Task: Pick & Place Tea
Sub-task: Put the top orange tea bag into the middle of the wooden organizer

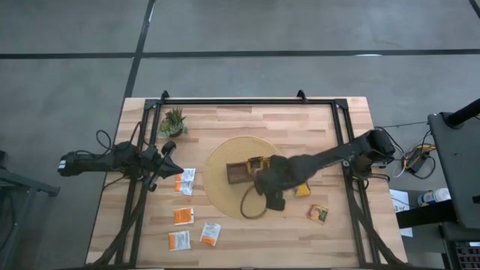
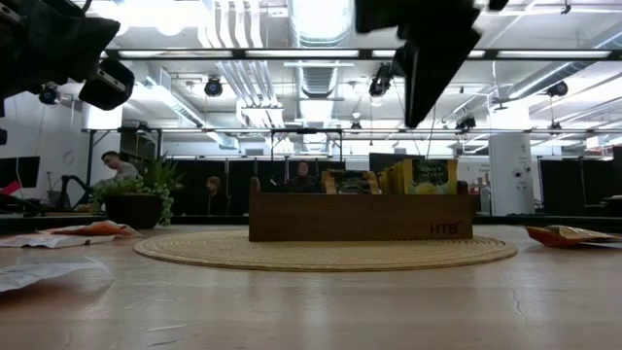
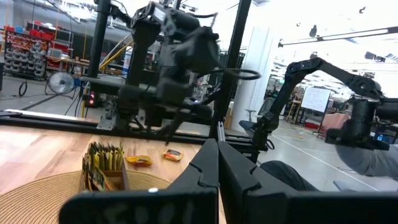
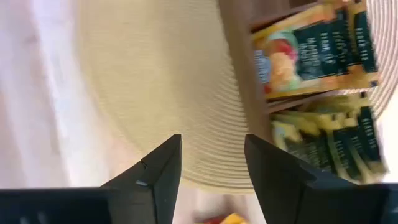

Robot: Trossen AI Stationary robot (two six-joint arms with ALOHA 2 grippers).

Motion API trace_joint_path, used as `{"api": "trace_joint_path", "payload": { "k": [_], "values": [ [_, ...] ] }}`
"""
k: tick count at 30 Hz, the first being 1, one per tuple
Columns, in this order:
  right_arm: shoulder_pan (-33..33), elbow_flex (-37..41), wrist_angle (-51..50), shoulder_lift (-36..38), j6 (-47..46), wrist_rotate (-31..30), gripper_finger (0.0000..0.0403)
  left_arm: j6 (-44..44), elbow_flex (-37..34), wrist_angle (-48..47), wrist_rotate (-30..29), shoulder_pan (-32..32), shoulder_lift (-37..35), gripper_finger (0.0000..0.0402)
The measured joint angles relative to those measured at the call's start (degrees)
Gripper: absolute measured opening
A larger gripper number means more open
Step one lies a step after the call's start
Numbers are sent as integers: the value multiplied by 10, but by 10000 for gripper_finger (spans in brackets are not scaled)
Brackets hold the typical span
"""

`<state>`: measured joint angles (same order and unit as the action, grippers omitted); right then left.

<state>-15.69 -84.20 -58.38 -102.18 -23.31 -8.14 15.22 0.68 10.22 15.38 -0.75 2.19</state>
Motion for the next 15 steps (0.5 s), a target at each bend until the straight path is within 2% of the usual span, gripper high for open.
{"api": "trace_joint_path", "payload": {
  "k": [8, 15],
  "values": [
    [-93, 2, 3, 8, -87, -60, 163, 0, 0, 0, 0, 0, 0, 0],
    [-163, 10, 7, 1, -229, -175, 152, 0, 0, 0, 0, 0, 0, 0]
  ]
}}
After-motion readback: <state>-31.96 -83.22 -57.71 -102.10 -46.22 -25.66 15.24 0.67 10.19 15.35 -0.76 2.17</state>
